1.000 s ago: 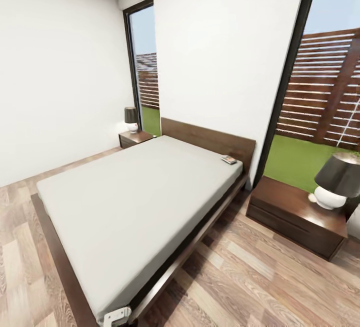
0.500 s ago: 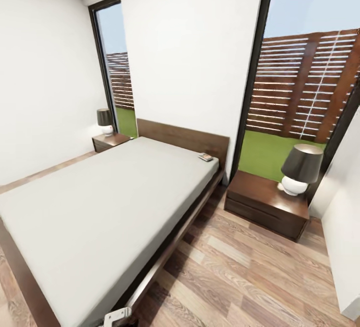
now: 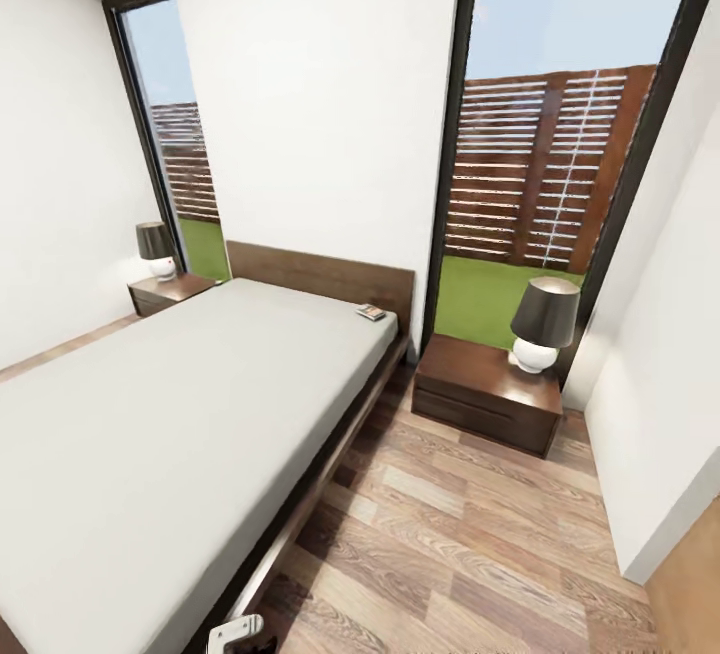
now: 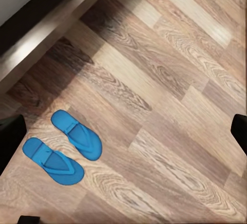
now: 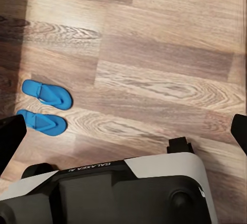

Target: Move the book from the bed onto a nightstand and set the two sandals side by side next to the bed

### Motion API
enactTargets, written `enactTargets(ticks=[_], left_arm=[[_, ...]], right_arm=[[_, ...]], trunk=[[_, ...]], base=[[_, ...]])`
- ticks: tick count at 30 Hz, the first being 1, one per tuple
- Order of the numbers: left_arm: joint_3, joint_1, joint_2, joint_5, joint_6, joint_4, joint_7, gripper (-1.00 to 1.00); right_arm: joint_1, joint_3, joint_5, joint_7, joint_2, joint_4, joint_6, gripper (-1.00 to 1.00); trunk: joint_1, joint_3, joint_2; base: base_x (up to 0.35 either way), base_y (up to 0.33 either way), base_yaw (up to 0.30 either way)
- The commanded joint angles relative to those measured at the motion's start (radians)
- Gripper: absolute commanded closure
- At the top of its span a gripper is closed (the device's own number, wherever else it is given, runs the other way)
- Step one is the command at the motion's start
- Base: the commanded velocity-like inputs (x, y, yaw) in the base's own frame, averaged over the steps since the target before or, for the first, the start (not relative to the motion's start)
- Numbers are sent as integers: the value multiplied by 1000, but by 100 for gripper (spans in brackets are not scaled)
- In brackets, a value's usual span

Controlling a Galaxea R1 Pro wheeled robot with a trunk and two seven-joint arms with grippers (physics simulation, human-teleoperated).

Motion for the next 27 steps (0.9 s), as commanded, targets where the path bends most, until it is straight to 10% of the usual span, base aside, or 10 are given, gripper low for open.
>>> enactTargets(ticks=[1, 27], left_arm=[[8, -1, 0, -3, -2, 0, -6, -100], [8, -1, 0, -3, -2, 1, -6, -100]], right_arm=[[-2, 8, -11, 7, 1, 4, -3, -100], [-2, 8, -11, 9, 0, 4, -3, -100]], trunk=[[1, -2, -2], [1, -2, -2]], base=[[0, 0, -160], [0, 0, -178]])
